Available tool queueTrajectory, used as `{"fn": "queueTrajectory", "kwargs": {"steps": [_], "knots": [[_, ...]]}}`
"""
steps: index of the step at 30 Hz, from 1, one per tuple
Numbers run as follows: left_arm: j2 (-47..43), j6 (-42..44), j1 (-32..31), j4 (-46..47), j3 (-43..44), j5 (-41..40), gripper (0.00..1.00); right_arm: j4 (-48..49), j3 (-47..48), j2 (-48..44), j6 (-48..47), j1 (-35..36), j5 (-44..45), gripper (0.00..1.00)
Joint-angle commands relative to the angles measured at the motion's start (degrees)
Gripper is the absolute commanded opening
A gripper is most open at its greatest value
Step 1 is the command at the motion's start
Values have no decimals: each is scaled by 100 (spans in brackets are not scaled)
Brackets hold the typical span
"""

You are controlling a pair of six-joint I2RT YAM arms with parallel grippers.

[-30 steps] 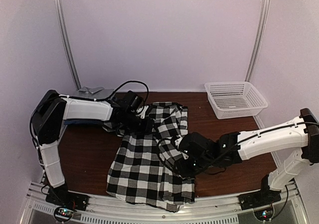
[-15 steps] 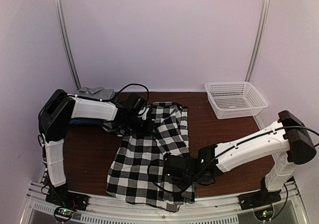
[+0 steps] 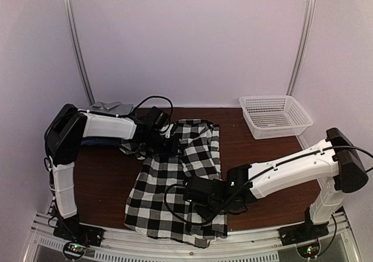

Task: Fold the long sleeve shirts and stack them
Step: Smooth out the 1/3-folded shirt at the center of the board.

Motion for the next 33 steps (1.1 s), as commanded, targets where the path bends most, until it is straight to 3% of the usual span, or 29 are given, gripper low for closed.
{"fn": "queueTrajectory", "kwargs": {"steps": [1,7,12,16,24,33], "knots": [[10,58,74,103,131,-38,46,-9,201,51,-93,50,-370,6],[4,103,79,80,113,-29,45,66,57,240,-45,54,-644,15],[-70,168,99,-11,190,-163,45,222,12,-79,-43,-47,-807,37],[-199,275,123,-276,461,-397,44,562,-234,-979,-51,-639,-1274,52],[-157,230,96,-87,950,-111,34,2109,-1097,-2614,305,-2275,-2080,53],[659,-31,-185,388,1688,375,28,2912,-1572,-3110,414,-3319,-2637,53]]}}
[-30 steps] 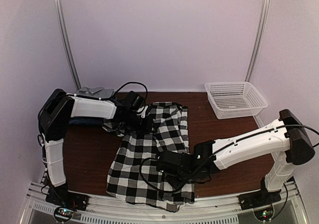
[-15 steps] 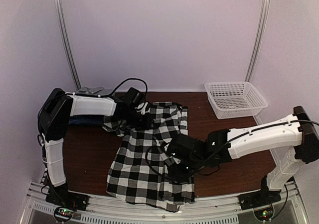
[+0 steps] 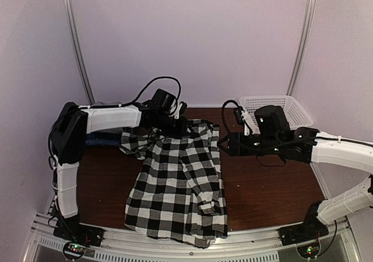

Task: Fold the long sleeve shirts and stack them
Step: Smooth out the 1/3-folded shirt at the center of the board.

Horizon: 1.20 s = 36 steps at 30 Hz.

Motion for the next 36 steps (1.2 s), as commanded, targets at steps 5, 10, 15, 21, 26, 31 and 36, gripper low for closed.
{"fn": "queueTrajectory", "kwargs": {"steps": [5,10,15,21,26,31,36], "knots": [[1042,-455,-173,1031,671,535,27,1018,-723,-149,261,-595,-961,53],[1842,-498,-157,993,1530,336,26,1239,-1011,-67,246,-768,-1227,53],[2561,-569,-47,829,2303,234,26,1379,-1290,-1,242,-983,-1431,53],[2996,-685,24,749,2865,361,27,1560,-1419,271,221,-1305,-1725,53],[2963,-605,67,555,3339,503,28,1819,-1220,828,229,-1655,-1911,52],[2341,-375,99,246,3431,523,34,2049,-753,1757,202,-1897,-1757,51],[1062,-200,92,124,2243,404,35,1964,166,2706,17,-1946,-1294,50]]}}
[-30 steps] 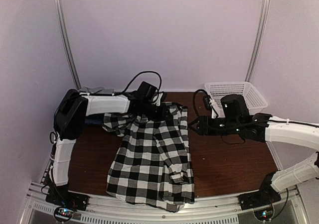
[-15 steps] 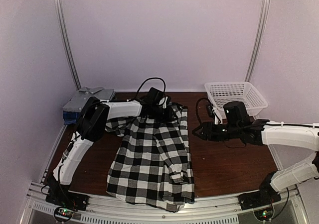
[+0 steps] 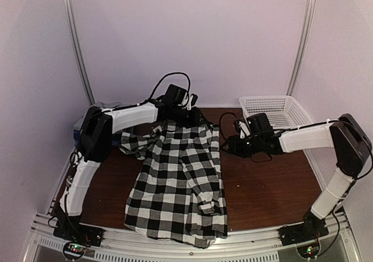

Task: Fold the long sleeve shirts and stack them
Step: Smooth out the 1/3-folded shirt at the center of the board, then move the right arm to the center of the board with the 1/3-folded shirt.

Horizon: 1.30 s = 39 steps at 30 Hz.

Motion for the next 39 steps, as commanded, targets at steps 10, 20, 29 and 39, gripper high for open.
{"fn": "queueTrajectory", "kwargs": {"steps": [10,20,29,39], "knots": [[-4721,109,-235,131,-4190,-699,36,-552,2568,2272,-589,-221,1367,48],[-6745,-244,-413,35,-5847,-1230,36,-1009,3738,3325,-705,-315,1782,46],[-7253,-544,-467,6,-6265,-1426,36,-1301,4268,3741,-951,-392,1857,26],[-7025,-679,-653,10,-6163,-1672,35,-2523,5452,4096,-1879,-661,1950,0]]}}
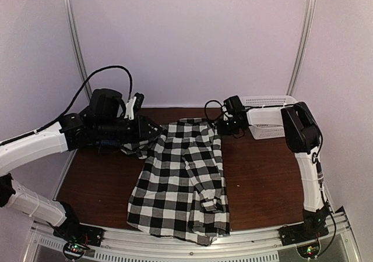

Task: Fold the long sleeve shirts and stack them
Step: Move the right arm to the center of the board with the 1/3-folded shirt.

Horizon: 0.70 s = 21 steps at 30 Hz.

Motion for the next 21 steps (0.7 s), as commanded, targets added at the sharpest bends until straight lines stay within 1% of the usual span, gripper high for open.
{"fn": "queueTrajectory", "kwargs": {"steps": [1,7,11,12,14,16,19,21], "knots": [[150,-90,-56,149,75,-197,36,-822,708,226,-632,-235,314,0],[378,-58,-67,67,20,-273,35,-1464,1683,668,-1126,-443,814,0],[573,-48,-67,48,-117,-277,36,-1765,2309,1018,-1256,-546,1028,0],[625,-48,-67,25,-162,-320,36,-1847,2461,1076,-1262,-552,1073,2],[733,-50,-75,-149,-250,-555,36,-1983,2634,1084,-1257,-549,1118,12],[791,-113,-75,-222,-444,-734,36,-2000,2607,932,-1203,-544,1019,21],[817,-177,-75,-225,-718,-774,37,-1956,2356,561,-1130,-488,866,38],[792,-214,-75,-222,-915,-768,38,-1938,2132,250,-1099,-411,888,45]]}}
